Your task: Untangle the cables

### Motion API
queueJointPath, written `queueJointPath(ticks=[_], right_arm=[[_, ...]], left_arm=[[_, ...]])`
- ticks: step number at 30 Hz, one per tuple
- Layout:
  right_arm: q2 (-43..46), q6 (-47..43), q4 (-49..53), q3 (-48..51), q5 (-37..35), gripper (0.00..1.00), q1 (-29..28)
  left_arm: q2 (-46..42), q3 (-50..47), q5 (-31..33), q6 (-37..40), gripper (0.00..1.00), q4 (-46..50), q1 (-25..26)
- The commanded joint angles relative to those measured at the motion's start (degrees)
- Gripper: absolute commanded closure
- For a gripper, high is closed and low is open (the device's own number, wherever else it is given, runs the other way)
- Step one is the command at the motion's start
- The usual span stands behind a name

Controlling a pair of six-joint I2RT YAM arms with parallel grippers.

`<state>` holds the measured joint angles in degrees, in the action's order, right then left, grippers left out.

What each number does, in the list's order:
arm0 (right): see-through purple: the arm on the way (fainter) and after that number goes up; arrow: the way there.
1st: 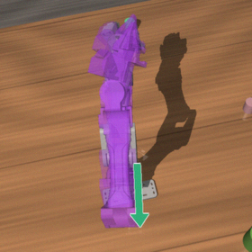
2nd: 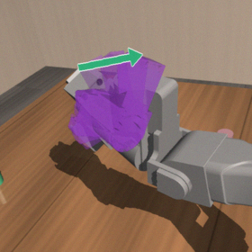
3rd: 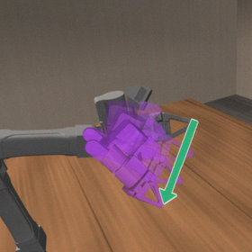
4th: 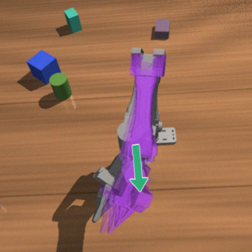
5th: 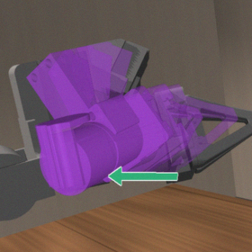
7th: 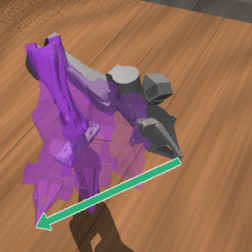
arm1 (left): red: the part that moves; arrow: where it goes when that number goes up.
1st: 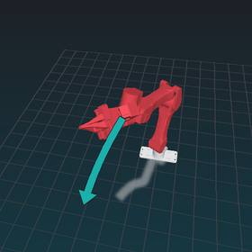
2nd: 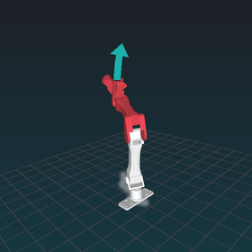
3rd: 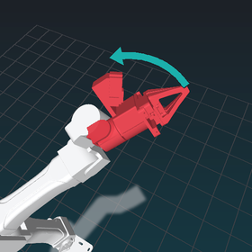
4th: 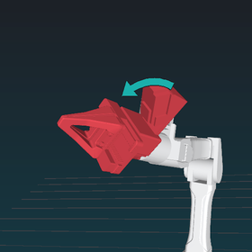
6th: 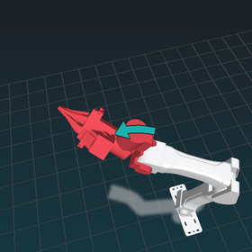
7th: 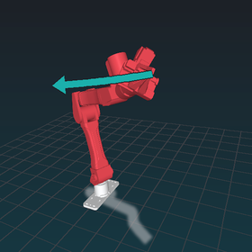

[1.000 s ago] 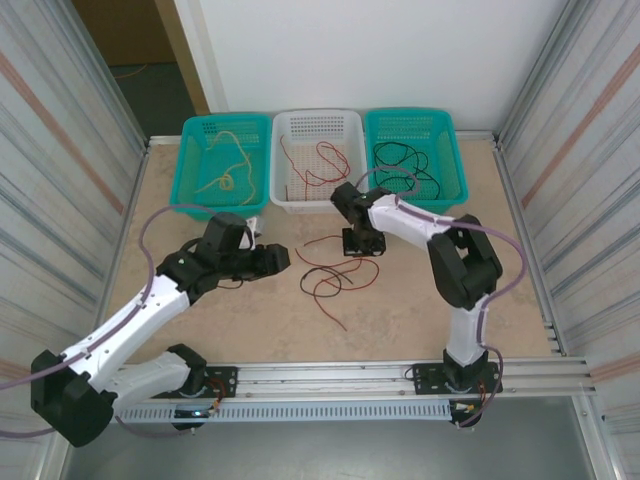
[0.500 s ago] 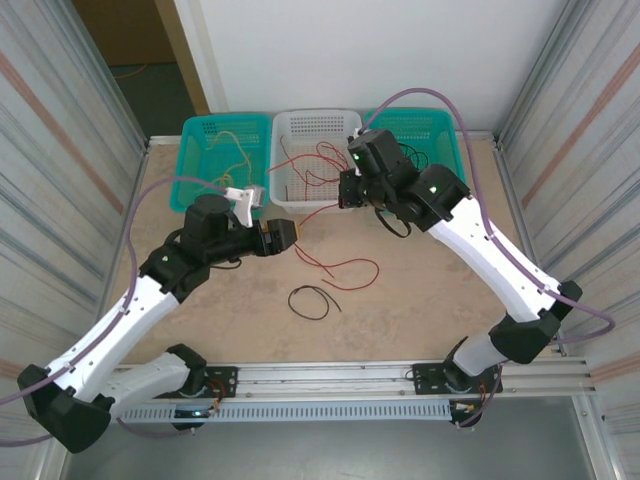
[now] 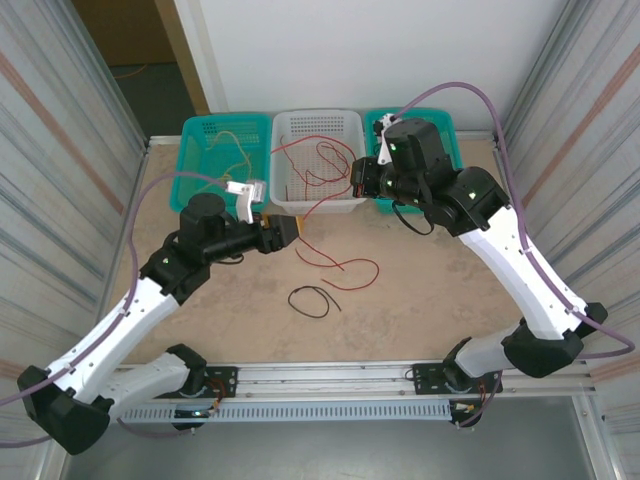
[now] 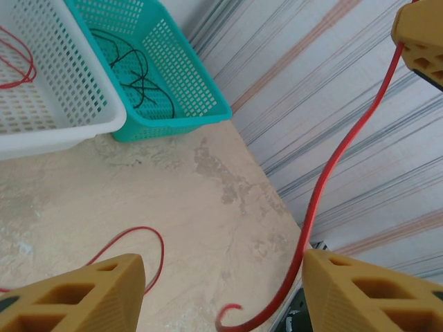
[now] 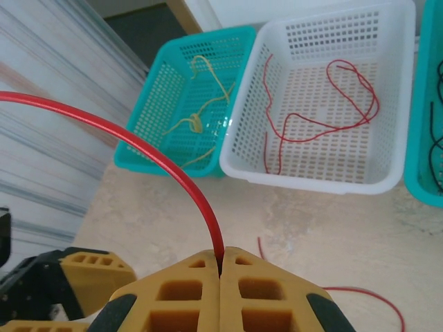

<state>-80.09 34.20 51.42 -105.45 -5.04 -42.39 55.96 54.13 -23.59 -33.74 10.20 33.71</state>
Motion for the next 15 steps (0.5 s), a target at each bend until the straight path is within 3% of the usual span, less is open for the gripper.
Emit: queueJointPath(ticks=[1, 10, 13, 15], right_arm=[[1.33, 2.23, -1.36, -1.12, 3.14, 1.0, 0.07], [2.18, 3.31, -2.89, -0.28, 6.2, 1.0, 0.74], [2.29, 3.59, -3.47, 0.04, 7.02, 1.0, 1.1], [2.29, 3.92, -3.85, 0.51, 7.55, 1.0, 1.29]], left_arm=[[1.25, 2.16, -1.89, 1.73, 0.42, -2.08, -0.05], [4.89, 4.93, -4.31, 2.95, 0.58, -2.13, 1.69], [5.51, 5.02, -4.09, 3.29, 0.69, -2.37, 2.6], [5.73, 5.1, -3.92, 3.24, 0.82, -2.61, 2.93]])
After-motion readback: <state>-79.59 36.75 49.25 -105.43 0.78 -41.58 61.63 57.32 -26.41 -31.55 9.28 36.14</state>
